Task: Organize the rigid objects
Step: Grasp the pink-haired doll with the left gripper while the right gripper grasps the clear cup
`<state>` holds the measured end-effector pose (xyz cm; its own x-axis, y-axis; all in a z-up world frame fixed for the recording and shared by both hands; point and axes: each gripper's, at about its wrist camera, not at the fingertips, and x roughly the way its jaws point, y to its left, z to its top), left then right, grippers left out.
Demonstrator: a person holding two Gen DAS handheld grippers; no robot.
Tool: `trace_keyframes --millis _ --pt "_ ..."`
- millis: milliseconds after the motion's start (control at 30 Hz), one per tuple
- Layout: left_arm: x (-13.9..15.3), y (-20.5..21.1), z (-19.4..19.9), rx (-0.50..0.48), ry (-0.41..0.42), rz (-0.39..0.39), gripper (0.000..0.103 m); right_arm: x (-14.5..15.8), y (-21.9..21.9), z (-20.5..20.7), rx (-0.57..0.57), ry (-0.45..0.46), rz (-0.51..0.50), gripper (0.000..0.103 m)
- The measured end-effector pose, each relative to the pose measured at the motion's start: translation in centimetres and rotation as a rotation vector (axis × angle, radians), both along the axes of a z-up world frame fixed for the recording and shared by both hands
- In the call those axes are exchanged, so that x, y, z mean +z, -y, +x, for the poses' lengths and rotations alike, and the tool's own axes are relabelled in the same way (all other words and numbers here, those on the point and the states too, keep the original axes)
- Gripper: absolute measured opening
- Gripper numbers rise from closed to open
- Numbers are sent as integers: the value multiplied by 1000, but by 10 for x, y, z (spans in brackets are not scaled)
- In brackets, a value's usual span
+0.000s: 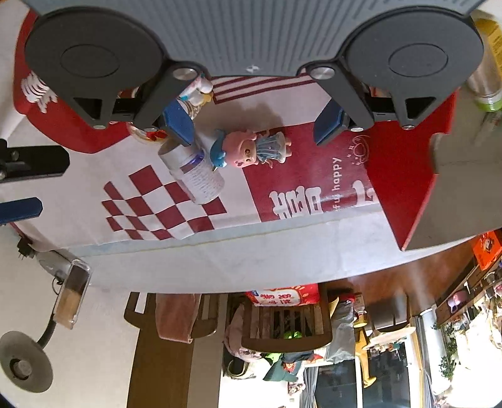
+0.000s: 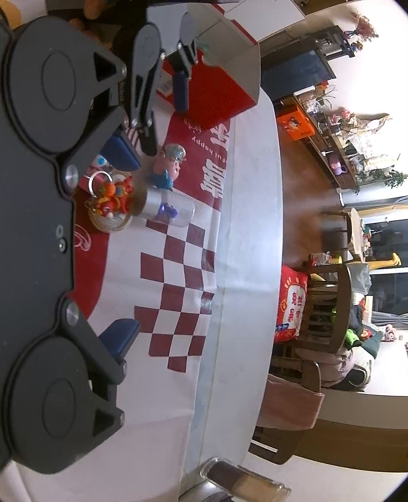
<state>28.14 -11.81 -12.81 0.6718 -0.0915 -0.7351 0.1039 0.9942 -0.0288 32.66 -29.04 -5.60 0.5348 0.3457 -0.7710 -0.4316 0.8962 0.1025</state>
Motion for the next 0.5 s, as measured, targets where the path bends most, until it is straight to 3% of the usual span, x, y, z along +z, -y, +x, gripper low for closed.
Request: trace_keyframes --millis 500 --pt "-37 8 31 9 -29 50 83 -43 -48 55 -6 -115 5 91"
